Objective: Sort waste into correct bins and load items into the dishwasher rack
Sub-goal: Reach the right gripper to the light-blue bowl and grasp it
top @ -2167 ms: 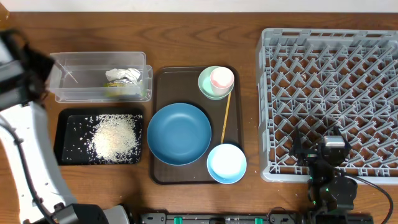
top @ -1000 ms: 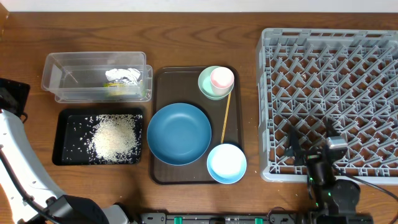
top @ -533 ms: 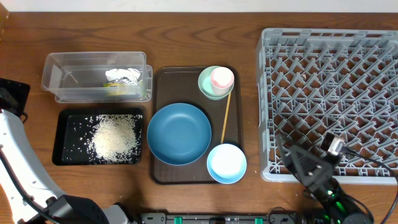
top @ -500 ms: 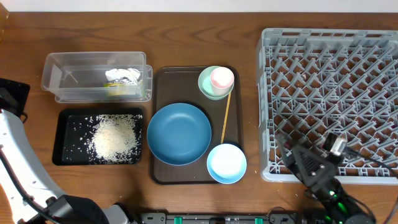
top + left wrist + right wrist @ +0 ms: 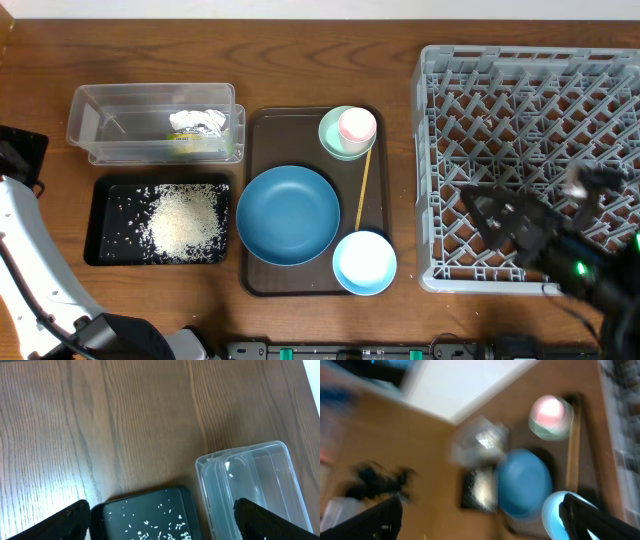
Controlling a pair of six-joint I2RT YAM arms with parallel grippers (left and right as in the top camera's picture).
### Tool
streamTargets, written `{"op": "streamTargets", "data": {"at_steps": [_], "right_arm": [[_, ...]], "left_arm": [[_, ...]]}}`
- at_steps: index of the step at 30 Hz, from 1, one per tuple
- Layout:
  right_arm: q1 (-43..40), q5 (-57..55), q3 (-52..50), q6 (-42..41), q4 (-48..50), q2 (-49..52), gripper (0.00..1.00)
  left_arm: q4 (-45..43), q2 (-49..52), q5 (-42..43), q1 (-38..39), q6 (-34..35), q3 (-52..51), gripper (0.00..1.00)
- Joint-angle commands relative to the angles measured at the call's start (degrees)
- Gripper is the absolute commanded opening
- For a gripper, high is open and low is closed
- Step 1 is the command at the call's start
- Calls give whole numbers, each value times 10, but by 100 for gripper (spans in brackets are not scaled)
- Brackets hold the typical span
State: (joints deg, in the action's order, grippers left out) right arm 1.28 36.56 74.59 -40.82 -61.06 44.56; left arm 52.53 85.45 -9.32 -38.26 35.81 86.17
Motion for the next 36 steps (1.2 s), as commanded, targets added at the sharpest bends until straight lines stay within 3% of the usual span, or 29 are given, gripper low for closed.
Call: {"op": "streamTargets", "data": {"at_steps": [1, 6, 13, 17, 23, 28, 31, 36], "right_arm": [[52, -74, 67, 189, -72, 73, 99], [191, -174, 61, 206, -121, 146, 99], [443, -356, 21, 64, -120, 265, 99], [544, -449, 21, -17, -118, 351, 99], [596, -475, 21, -74, -103, 481, 99], [600, -391, 21, -61, -96, 591, 99], [603, -344, 21, -15, -90, 636, 84], [619, -341, 21, 2, -78, 665, 86]], "left_arm": [[2, 2, -2, -2, 1, 3, 94], [2, 2, -2, -2, 1, 3, 94], [2, 2, -2, -2, 1, 3, 94], [2, 2, -2, -2, 1, 3, 94], [2, 2, -2, -2, 1, 3, 94], [2, 2, -2, -2, 1, 3, 94], [2, 2, -2, -2, 1, 3, 94], [2, 2, -2, -2, 1, 3, 94]]}}
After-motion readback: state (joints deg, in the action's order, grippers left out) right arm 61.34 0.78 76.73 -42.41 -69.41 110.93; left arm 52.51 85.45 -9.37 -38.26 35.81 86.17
